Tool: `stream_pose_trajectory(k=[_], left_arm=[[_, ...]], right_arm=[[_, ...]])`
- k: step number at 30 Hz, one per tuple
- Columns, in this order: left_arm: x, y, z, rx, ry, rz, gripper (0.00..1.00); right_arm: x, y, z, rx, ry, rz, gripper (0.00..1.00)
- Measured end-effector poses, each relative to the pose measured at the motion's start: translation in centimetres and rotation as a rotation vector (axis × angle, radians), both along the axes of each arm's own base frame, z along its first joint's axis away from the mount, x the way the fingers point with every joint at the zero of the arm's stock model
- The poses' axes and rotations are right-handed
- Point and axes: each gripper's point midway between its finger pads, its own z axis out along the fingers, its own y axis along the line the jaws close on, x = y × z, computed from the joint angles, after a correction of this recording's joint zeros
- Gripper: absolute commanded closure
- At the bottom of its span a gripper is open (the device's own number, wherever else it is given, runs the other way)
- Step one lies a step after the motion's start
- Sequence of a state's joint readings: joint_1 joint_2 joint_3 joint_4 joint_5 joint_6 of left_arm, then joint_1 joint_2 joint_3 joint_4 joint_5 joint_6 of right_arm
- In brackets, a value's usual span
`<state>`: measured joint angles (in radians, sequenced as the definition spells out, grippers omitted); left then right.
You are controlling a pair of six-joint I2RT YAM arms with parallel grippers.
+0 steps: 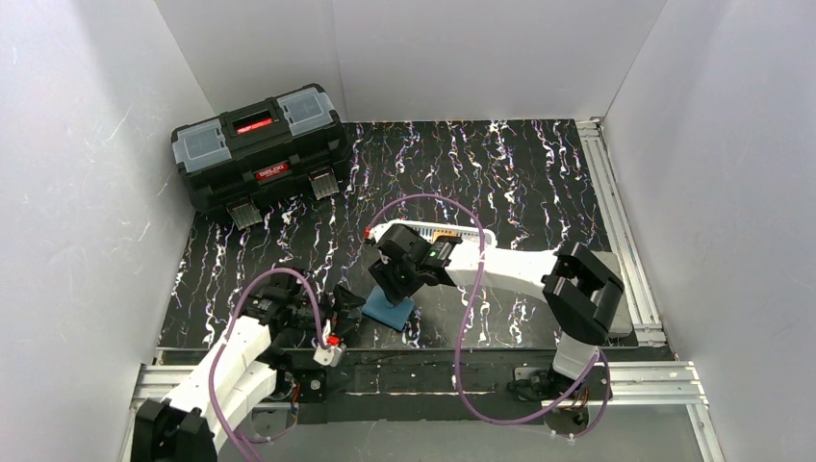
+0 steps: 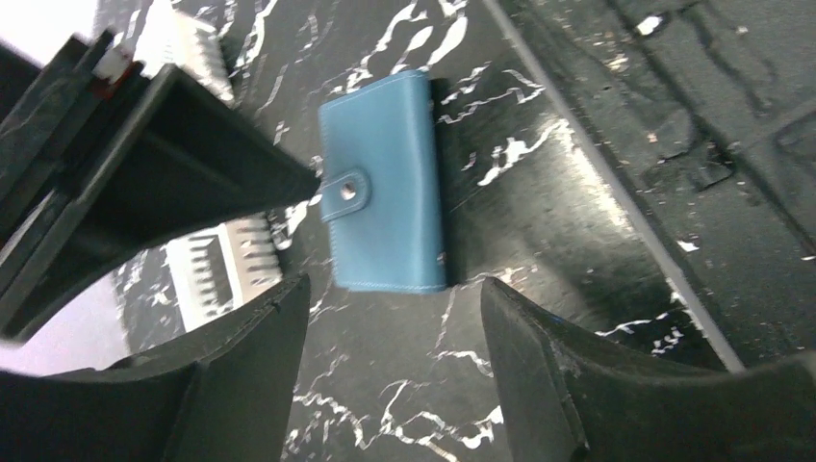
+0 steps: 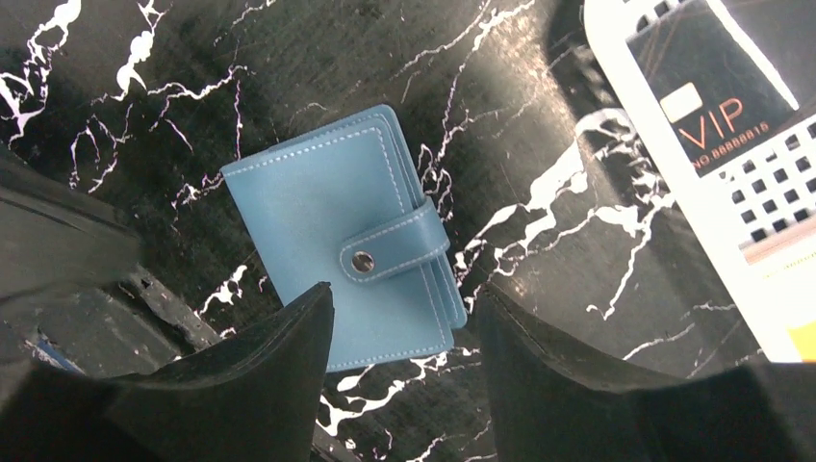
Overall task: Put the credit cards into the card holder
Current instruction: Move the card holder to the center of the board, then pick up the card holder from the center of the board.
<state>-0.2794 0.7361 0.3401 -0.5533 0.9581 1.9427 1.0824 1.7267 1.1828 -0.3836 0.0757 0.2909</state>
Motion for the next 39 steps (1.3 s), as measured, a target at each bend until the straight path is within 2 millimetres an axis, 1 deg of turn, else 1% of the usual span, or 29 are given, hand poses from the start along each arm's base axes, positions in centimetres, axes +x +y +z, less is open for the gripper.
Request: stream_pose_trajectory(k=[5, 10, 14, 16, 18, 20, 24, 28, 30, 34, 37, 39], left_arm=[[-0.4, -0.3, -2.2, 0.036, 0.048, -0.062, 0.38], [-0.4, -0.3, -3.1, 0.050, 0.077, -0.080, 0.38], [0.1, -0.6, -3.0, 0.037, 0.046, -0.089, 0.36], [0.3, -0.9, -3.0, 0.022, 0.021, -0.096, 0.36], [0.3, -1.1, -3.3, 0.011, 0.009, -0.103, 0.35], [0.3, -1.2, -3.7, 0.009, 0.011, -0.108, 0.33], [0.6, -1.8, -3.7, -0.018, 0.006, -0.127, 0.33], [1.0, -2.3, -3.6, -0.040, -0.004, -0.142, 0.34], [1.1, -2.5, -3.6, -0.047, -0.012, -0.150, 0.35], [1.6, -3.0, -3.6, -0.059, -0.037, -0.164, 0.38], [2.0, -3.4, -3.7, -0.069, -0.056, -0.174, 0.41], [2.4, -3.6, -3.8, -0.078, -0.072, -0.180, 0.45]], right_arm=[[0.3, 1.1, -0.6, 0.004, 0.006, 0.019, 0.38], [0.1, 1.2, -1.0, 0.004, 0.017, 0.023, 0.41], [0.2, 1.1, -1.5, 0.006, 0.019, 0.019, 0.43], [0.0, 0.5, -2.2, -0.002, 0.035, 0.016, 0.46], [-0.3, -0.4, -2.9, -0.011, 0.067, 0.013, 0.50], [-0.3, -1.1, -3.4, -0.007, 0.105, 0.004, 0.51], [0.4, -1.6, -3.2, 0.032, 0.164, -0.011, 0.52], [0.8, -1.7, -2.7, 0.078, 0.214, -0.013, 0.58], [0.6, -1.6, -2.5, 0.091, 0.233, -0.004, 0.61], [0.0, -1.5, -2.5, 0.101, 0.258, 0.010, 0.63], [-0.2, -1.5, -2.6, 0.100, 0.267, 0.014, 0.64], [-0.2, -1.5, -2.6, 0.100, 0.267, 0.014, 0.67]])
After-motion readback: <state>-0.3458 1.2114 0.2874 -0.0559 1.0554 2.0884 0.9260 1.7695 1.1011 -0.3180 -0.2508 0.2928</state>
